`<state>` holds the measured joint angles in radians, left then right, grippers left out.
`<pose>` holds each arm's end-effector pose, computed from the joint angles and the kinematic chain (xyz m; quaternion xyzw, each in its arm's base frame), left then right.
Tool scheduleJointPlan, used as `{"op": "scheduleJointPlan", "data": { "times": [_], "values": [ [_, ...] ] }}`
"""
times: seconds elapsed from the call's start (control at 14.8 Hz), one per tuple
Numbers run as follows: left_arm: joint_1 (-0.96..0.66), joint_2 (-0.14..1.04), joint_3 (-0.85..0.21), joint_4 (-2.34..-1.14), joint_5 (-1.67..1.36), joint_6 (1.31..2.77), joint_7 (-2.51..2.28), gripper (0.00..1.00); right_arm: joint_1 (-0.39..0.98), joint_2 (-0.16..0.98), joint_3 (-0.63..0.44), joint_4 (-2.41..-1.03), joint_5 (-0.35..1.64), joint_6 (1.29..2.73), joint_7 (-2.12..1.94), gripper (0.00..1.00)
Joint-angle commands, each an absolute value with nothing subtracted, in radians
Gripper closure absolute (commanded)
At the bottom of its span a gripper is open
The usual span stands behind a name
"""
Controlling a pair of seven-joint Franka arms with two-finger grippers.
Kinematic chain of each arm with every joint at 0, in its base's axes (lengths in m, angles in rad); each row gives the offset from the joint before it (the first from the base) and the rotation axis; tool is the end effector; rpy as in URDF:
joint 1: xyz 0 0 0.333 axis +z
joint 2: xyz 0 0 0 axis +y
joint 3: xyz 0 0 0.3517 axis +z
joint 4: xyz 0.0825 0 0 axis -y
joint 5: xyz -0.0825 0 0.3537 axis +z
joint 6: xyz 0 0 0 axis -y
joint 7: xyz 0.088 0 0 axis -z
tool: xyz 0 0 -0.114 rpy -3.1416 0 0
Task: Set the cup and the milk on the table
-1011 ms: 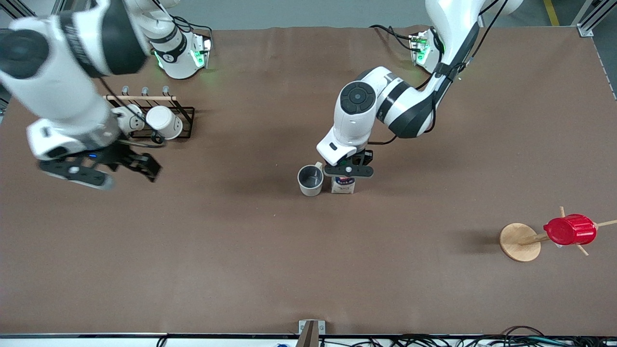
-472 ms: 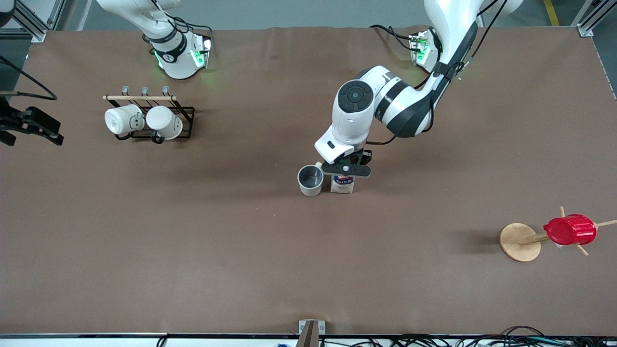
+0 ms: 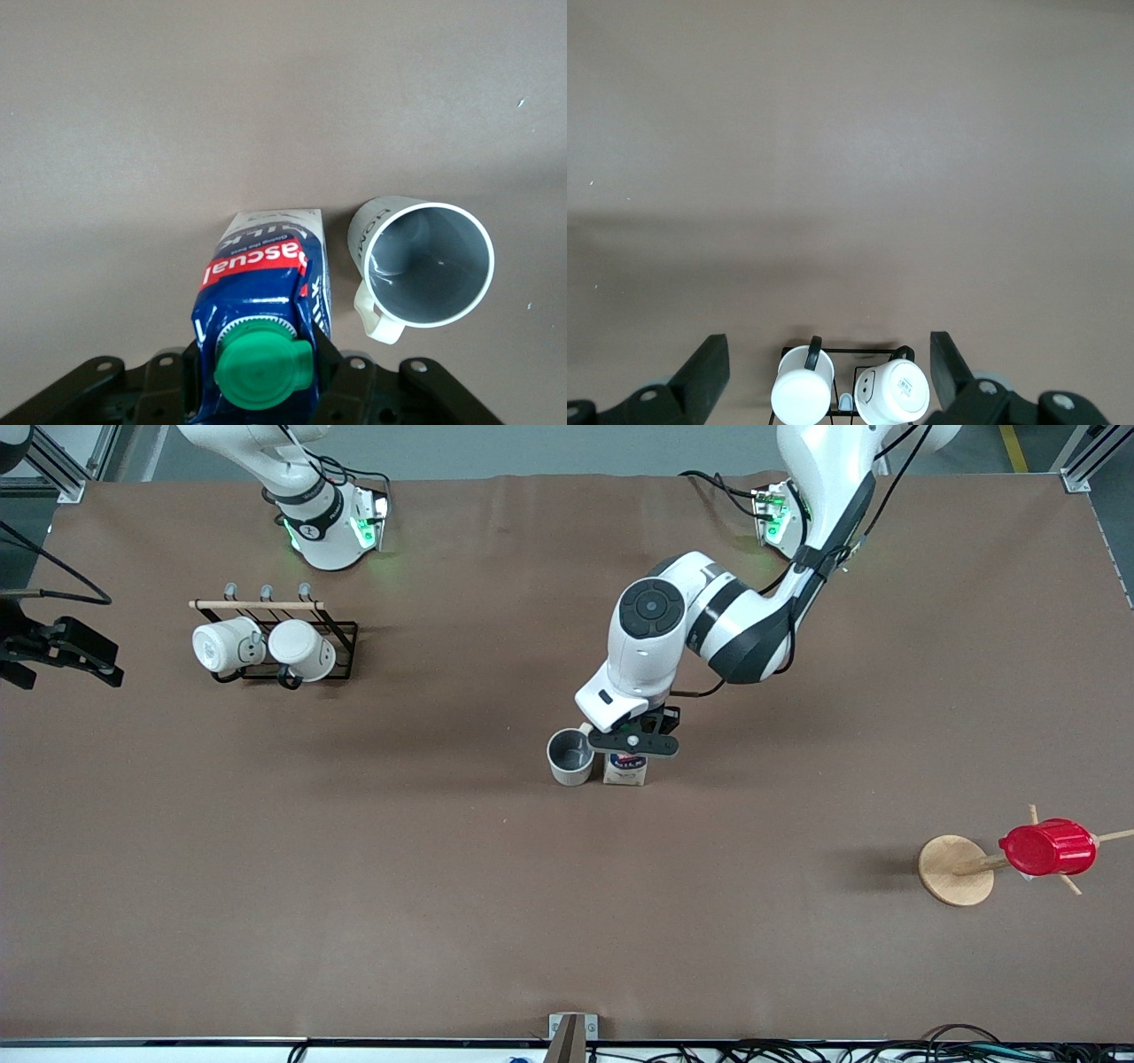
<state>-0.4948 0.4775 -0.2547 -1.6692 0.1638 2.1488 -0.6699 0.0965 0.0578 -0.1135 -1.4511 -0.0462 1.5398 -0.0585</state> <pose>0.5073 -0.4294 0.3783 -0.9975 0.0697 -0.0148 0.0019 0.5418 -0.0123 0.6727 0.9993 0.0198 0.0146 0.0269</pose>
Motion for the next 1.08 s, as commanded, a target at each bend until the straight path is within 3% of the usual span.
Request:
{"op": "scheduleJointPlan", "data": {
  "times": [0.0, 0.07, 0.13, 0.47, 0.81, 1.01],
  "values": [
    [-0.488, 0.492, -0.253, -1.635, 0.170, 2.140, -0.681, 0.38, 0.068, 0.052, -0.104, -1.451, -0.029, 1.529, -0.060, 0.00],
    [-0.488, 0.492, -0.253, -1.637, 0.169, 2.140, -0.683, 0.07, 0.067, 0.052, -0.103, -1.451, -0.028, 1.529, -0.060, 0.00],
    [-0.488, 0.489, -0.252, -1.637, 0.170, 2.140, -0.681, 0.00, 0.067, 0.052, -0.103, -1.450, -0.029, 1.529, -0.060, 0.00],
    [-0.453, 0.422, -0.252, -1.640, 0.167, 2.132, -0.677, 0.00, 0.083, 0.052, -0.106, -1.450, -0.029, 1.526, -0.058, 0.00],
    [-0.387, 0.313, -0.252, -1.651, 0.166, 2.010, -0.670, 0.00, 0.083, 0.052, -0.107, -1.450, -0.029, 1.520, -0.058, 0.00],
    [-0.298, 0.214, -0.253, -1.733, 0.167, 2.011, -0.664, 0.00, 0.081, 0.052, -0.109, -1.450, -0.029, 1.519, -0.060, 0.00]
  ]
}}
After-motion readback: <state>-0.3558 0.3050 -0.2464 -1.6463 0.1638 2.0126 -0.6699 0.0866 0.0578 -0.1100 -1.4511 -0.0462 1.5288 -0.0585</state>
